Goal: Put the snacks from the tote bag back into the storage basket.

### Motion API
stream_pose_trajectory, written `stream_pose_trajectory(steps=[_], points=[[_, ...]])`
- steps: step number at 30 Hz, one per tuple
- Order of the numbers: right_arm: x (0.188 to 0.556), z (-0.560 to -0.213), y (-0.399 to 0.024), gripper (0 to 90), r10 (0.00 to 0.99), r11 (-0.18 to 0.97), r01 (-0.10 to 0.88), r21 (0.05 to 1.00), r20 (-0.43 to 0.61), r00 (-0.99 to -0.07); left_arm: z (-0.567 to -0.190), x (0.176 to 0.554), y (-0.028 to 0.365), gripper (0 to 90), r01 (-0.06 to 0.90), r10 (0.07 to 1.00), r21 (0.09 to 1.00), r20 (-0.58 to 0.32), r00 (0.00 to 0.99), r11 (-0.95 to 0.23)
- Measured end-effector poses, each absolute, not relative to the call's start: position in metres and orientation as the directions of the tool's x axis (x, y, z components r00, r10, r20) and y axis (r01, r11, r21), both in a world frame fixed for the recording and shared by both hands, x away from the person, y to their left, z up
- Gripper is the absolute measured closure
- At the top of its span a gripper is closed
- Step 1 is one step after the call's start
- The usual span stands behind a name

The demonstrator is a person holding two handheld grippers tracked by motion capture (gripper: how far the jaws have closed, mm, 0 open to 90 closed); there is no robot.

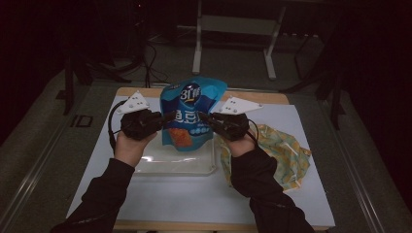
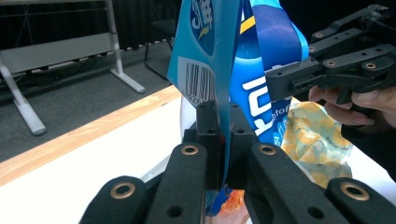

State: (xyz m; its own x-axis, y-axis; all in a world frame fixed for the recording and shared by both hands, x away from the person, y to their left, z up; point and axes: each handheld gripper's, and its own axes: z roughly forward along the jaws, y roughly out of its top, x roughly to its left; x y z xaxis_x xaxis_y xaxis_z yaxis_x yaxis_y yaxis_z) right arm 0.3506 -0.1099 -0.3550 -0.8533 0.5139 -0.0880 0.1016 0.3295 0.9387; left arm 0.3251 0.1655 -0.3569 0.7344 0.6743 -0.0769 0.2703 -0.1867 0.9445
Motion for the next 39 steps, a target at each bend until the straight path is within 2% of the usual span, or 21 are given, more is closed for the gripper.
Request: stream_pose_trajectory(steps=[39], points=[[0.356,-0.428,-0.095,89.3,0.523,0.383,0.175,0.907,-0.056,-0.851,-0.439,0.342,0.181,88.5,0.348,0.624,0.921,-0.169,0.763,-0.176]])
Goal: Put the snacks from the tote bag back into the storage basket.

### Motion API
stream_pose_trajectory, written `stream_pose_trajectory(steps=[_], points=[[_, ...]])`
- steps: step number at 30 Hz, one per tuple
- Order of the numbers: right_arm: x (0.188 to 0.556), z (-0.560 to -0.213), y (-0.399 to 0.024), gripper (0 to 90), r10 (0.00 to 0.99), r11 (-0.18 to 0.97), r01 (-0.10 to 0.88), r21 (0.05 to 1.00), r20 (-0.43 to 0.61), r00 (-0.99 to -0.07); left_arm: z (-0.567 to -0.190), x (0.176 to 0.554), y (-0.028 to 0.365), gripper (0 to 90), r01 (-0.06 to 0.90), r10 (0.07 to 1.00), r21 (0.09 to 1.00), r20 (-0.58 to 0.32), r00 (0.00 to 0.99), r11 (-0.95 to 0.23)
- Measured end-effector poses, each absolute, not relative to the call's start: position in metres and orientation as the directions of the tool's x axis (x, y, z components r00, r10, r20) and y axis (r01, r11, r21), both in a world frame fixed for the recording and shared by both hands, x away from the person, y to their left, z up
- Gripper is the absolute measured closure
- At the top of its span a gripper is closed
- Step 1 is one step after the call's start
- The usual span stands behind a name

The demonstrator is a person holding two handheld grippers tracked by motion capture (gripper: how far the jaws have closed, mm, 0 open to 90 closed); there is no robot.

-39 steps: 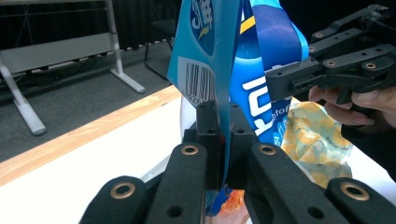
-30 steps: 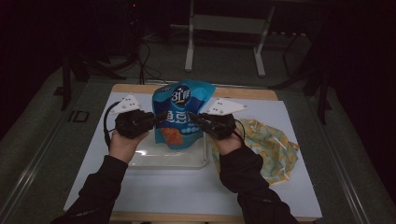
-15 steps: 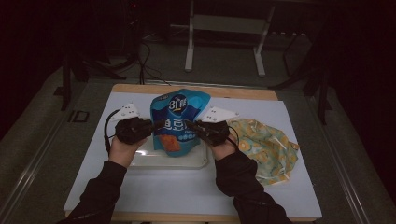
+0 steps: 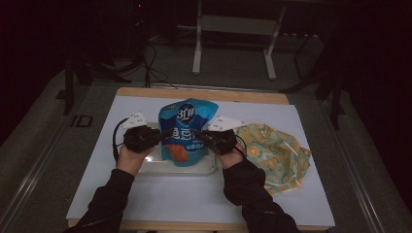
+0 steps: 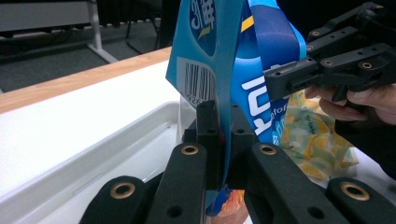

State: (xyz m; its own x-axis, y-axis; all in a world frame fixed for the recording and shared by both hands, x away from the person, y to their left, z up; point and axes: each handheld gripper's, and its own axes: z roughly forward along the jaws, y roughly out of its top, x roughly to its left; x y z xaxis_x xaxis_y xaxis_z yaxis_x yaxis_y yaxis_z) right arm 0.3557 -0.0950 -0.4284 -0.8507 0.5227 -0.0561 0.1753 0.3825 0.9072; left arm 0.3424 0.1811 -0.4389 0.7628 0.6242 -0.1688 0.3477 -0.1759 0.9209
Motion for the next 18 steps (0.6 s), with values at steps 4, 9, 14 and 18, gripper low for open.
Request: stream_pose_trajectory(steps=[4,9,14,18], points=[[0.357,-0.433,-0.099,89.3,0.527,0.379,0.184,0.907,-0.049,-0.848,-0.444,0.345,0.179,88.4,0.351,0.618,0.920,-0.176,0.766,-0.174],[0.358,-0.436,-0.101,89.3,0.528,0.386,0.184,0.904,-0.053,-0.848,-0.448,0.347,0.176,88.4,0.353,0.614,0.920,-0.182,0.769,-0.170],[0.359,-0.438,-0.105,89.3,0.531,0.378,0.190,0.906,-0.044,-0.846,-0.449,0.348,0.174,88.3,0.347,0.604,0.922,-0.179,0.776,-0.173],[0.358,-0.440,-0.107,89.3,0.528,0.373,0.188,0.908,-0.042,-0.848,-0.450,0.347,0.174,88.1,0.338,0.601,0.924,-0.170,0.781,-0.178]])
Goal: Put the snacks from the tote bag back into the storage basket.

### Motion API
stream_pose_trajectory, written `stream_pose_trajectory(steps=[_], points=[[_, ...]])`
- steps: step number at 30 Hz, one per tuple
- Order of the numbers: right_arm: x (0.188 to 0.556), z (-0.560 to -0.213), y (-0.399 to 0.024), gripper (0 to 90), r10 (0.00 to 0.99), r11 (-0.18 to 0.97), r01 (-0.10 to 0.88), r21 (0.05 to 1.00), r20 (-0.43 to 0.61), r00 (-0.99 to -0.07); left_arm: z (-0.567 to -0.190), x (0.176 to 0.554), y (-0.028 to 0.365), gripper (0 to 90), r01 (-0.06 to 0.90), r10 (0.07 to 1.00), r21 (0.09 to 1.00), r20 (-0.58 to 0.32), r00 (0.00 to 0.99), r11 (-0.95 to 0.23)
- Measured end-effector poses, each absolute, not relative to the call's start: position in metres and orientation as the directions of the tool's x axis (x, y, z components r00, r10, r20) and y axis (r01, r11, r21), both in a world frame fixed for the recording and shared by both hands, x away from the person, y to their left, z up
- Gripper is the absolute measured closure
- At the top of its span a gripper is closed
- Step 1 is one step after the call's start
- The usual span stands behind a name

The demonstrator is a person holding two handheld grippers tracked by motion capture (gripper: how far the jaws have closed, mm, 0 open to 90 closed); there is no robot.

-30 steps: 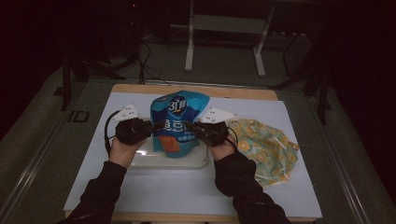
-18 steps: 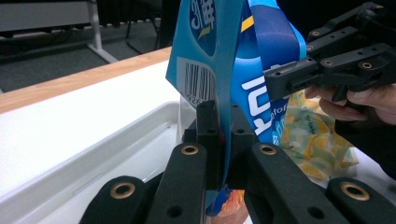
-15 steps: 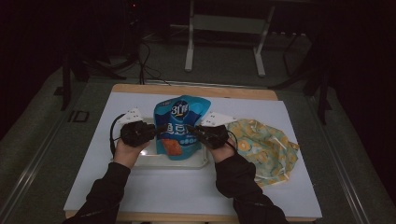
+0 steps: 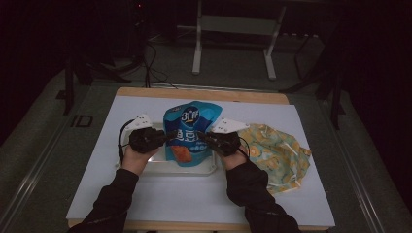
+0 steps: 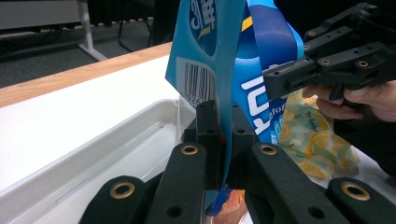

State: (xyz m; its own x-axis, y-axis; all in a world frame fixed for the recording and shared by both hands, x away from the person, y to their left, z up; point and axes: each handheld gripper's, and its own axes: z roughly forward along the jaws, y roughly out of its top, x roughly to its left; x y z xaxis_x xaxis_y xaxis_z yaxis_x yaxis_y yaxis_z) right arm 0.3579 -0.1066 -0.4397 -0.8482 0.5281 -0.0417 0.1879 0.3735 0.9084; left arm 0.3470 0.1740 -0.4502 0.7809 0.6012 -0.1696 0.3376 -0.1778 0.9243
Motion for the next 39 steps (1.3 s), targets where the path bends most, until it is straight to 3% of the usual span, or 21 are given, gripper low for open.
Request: stream_pose_trajectory(steps=[16,20,25,27,28,39], points=[[0.348,-0.443,-0.110,87.9,0.524,0.357,0.190,0.914,-0.028,-0.851,-0.454,0.339,0.178,83.5,0.343,0.587,0.926,-0.192,0.786,-0.157],[0.348,-0.442,-0.111,85.9,0.516,0.359,0.187,0.914,-0.028,-0.856,-0.454,0.340,0.180,76.3,0.352,0.587,0.924,-0.205,0.783,-0.146],[0.350,-0.439,-0.110,69.9,0.505,0.349,0.207,0.914,0.003,-0.863,-0.452,0.338,0.181,66.3,0.359,0.590,0.924,-0.217,0.778,-0.134],[0.350,-0.439,-0.110,69.9,0.507,0.351,0.210,0.912,0.003,-0.862,-0.452,0.338,0.181,66.3,0.359,0.590,0.924,-0.217,0.778,-0.134],[0.349,-0.438,-0.111,63.0,0.514,0.348,0.209,0.914,0.000,-0.858,-0.452,0.337,0.181,62.6,0.358,0.594,0.923,-0.213,0.776,-0.137],[0.354,-0.436,-0.118,34.0,0.513,0.341,0.275,0.899,0.068,-0.856,-0.449,0.333,0.186,46.1,0.374,0.613,0.917,-0.217,0.760,-0.138]])
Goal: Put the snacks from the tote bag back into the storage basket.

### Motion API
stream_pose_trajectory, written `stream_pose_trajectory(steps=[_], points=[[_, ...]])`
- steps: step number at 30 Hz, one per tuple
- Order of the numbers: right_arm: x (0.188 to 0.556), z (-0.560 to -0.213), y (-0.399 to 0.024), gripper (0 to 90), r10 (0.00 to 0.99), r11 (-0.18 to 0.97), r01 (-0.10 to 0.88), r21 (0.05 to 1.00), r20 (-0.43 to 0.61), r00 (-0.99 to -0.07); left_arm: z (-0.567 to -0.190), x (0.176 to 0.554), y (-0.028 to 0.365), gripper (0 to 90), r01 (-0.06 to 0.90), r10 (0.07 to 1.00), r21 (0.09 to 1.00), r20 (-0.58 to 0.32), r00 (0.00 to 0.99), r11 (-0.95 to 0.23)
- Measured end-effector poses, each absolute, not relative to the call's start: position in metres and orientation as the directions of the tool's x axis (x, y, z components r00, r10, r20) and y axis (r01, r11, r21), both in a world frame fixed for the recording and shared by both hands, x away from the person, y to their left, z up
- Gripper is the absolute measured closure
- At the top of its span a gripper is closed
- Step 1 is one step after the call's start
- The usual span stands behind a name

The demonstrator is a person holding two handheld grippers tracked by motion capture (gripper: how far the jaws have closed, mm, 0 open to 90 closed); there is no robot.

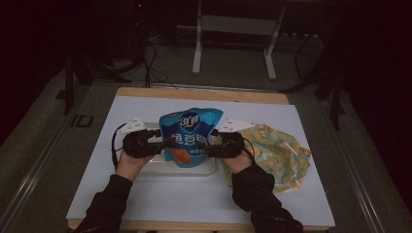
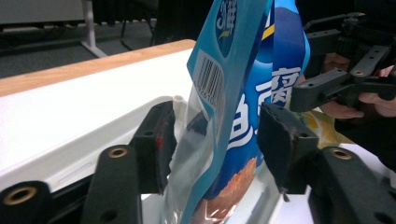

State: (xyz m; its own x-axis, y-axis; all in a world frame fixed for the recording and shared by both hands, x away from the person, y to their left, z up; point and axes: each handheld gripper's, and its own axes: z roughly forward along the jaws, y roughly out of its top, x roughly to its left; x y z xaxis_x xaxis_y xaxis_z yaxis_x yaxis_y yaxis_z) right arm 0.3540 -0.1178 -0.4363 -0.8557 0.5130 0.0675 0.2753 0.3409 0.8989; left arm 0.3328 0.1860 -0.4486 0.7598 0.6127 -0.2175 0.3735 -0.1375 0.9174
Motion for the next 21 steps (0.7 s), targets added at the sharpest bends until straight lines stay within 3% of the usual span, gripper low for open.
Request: stream_pose_trajectory(steps=[2,4,6,8,11,16,21], points=[[0.354,-0.436,-0.119,28.5,0.513,0.337,0.285,0.897,0.079,-0.855,-0.448,0.332,0.185,42.8,0.365,0.619,0.918,-0.199,0.760,-0.153],[0.355,-0.436,-0.121,23.8,0.520,0.326,0.290,0.900,0.086,-0.850,-0.448,0.333,0.185,33.9,0.381,0.617,0.912,-0.212,0.758,-0.155],[0.355,-0.436,-0.122,20.4,0.524,0.320,0.296,0.900,0.092,-0.847,-0.448,0.333,0.185,33.5,0.381,0.617,0.912,-0.212,0.758,-0.155],[0.356,-0.436,-0.125,13.7,0.534,0.307,0.309,0.900,0.106,-0.839,-0.448,0.335,0.185,17.1,0.397,0.604,0.904,-0.229,0.764,-0.160],[0.355,-0.436,-0.128,13.7,0.546,0.320,0.298,0.899,0.082,-0.833,-0.450,0.335,0.185,9.4,0.404,0.596,0.899,-0.233,0.768,-0.170],[0.354,-0.435,-0.135,13.8,0.551,0.309,0.295,0.904,0.083,-0.831,-0.450,0.335,0.186,2.5,0.415,0.605,0.895,-0.240,0.759,-0.166],[0.351,-0.433,-0.138,14.0,0.547,0.320,0.289,0.902,0.073,-0.834,-0.449,0.328,0.190,1.8,0.405,0.627,0.898,-0.219,0.748,-0.170]])
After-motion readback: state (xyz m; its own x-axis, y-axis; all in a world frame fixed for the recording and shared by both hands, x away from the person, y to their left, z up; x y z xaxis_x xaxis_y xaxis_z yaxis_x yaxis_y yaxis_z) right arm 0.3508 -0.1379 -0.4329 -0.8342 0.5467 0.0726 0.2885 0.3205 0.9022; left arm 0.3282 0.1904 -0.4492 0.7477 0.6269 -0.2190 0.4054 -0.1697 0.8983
